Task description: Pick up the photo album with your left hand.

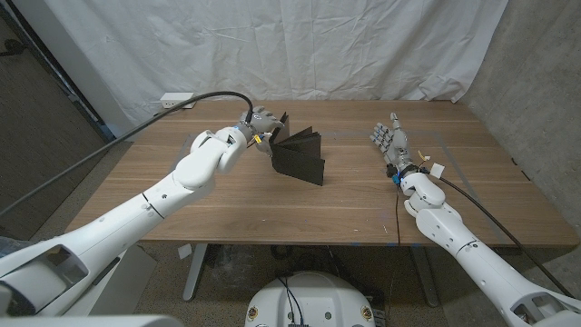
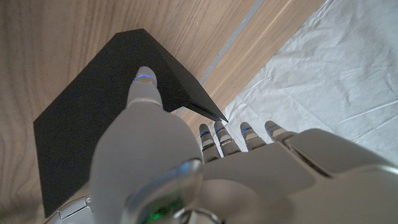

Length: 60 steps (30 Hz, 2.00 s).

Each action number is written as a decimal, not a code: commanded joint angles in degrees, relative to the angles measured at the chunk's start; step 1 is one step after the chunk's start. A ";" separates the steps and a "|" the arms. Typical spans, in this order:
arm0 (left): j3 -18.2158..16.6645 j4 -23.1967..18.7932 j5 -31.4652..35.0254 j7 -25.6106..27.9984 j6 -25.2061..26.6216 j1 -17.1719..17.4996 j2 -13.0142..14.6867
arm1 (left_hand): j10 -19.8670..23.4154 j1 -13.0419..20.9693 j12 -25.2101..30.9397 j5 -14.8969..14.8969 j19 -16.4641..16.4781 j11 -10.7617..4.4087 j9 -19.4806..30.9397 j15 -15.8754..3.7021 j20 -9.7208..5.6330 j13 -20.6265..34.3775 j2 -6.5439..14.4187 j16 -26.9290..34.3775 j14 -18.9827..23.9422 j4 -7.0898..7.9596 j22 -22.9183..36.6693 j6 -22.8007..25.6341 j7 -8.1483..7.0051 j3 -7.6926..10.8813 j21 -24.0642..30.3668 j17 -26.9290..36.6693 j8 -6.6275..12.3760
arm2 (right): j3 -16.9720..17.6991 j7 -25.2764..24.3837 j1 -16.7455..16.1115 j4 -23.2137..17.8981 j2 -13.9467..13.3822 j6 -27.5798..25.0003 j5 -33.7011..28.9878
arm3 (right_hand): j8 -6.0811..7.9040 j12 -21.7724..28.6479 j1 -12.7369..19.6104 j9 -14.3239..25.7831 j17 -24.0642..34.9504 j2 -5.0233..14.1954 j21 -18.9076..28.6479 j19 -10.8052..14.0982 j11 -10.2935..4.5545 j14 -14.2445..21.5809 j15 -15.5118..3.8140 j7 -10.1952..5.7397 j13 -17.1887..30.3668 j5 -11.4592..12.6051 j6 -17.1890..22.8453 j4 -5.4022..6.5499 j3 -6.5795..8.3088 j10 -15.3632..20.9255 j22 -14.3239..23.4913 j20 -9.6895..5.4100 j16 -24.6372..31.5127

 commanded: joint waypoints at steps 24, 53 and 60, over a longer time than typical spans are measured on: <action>4.10 4.23 -4.51 4.62 -0.62 -2.99 -1.82 | 2.22 1.93 0.06 -0.04 -0.96 -0.25 0.28 -4.50 -0.15 0.11 0.78 0.20 2.03 0.11 0.11 3.34 -0.15 -1.00 0.27 0.20 0.71 | 0.15 0.98 0.32 1.70 0.38 0.12 0.67 | 0.02 -0.28 0.07 0.10 0.29 0.49 -0.70 0.87 0.08 0.46 0.39 -0.07 0.27 -0.29 -0.05 0.06 -0.43 0.20 0.20 -0.19 -0.14; 6.11 5.61 -6.15 5.80 -1.21 -3.87 -2.73 | 4.03 2.58 -0.07 -0.06 -0.29 -0.28 0.27 -4.42 -0.03 0.15 1.49 0.10 3.31 0.35 0.11 5.56 -0.18 -1.65 0.31 0.23 0.71 | 0.25 1.63 0.50 2.30 0.45 0.17 1.07 | 0.03 -0.28 0.19 0.10 0.28 0.58 -1.20 1.08 0.13 0.48 0.29 -0.04 0.27 -0.38 -0.06 -0.06 -0.63 0.21 0.22 -0.16 -0.18; 6.43 5.69 -6.41 5.93 -1.32 -4.00 -2.72 | 5.45 2.97 0.15 -0.04 0.06 -0.23 0.29 -4.67 -0.07 0.19 1.78 0.28 4.36 0.37 0.08 6.66 -0.14 -1.86 0.32 0.21 0.85 | 0.34 1.74 0.39 2.30 0.45 0.25 1.22 | 0.03 -0.29 0.19 0.10 0.28 0.62 -1.32 1.13 0.17 0.44 0.28 -0.01 0.27 -0.41 -0.04 -0.08 -0.68 0.19 0.23 -0.16 -0.20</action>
